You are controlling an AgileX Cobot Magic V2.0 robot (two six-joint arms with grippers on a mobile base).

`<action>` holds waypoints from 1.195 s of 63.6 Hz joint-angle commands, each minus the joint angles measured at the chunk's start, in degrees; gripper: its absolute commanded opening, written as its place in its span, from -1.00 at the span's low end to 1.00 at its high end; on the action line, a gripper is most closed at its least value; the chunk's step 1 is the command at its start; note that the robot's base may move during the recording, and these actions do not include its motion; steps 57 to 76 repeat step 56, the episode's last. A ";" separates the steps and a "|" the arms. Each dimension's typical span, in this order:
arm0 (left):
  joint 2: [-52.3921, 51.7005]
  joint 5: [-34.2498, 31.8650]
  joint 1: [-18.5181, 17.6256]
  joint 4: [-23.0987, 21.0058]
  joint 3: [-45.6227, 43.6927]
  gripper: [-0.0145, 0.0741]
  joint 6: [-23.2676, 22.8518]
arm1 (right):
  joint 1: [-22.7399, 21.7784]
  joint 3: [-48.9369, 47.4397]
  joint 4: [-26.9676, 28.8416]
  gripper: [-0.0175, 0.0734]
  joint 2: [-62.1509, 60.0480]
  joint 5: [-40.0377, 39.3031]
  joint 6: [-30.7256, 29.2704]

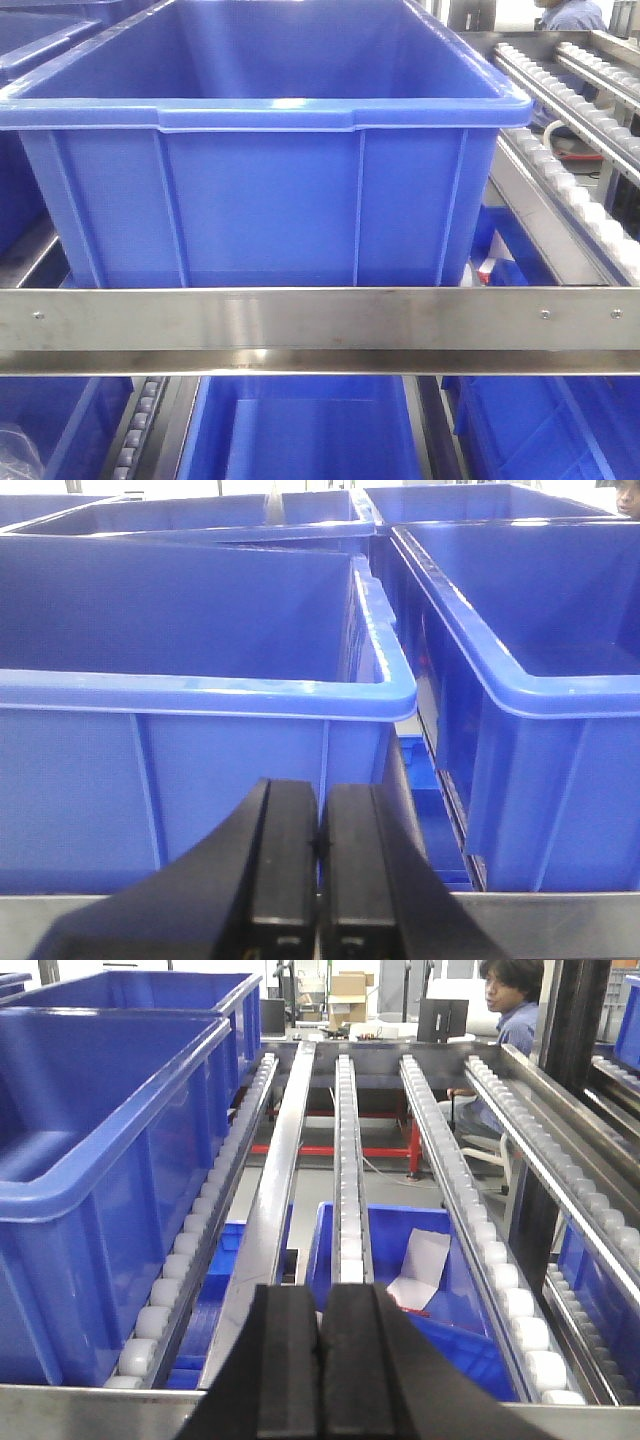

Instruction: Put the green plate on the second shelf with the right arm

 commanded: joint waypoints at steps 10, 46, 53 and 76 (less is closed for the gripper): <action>-0.92 -4.57 -0.18 0.00 2.27 -0.38 -0.09 | -0.07 -0.96 0.06 -0.51 -1.12 -6.24 -0.01; -0.92 -4.57 -0.18 0.00 2.27 -0.38 -0.09 | -0.07 -1.01 0.06 -0.51 -1.12 -6.19 -0.01; -0.92 -4.57 -0.18 0.00 2.27 -0.38 -0.09 | -0.07 -1.01 0.06 -0.51 -1.12 -6.14 -0.01; -0.92 -4.57 -0.18 0.00 2.27 -0.38 -0.09 | -0.07 -1.01 0.06 -0.51 -1.12 -6.14 -0.01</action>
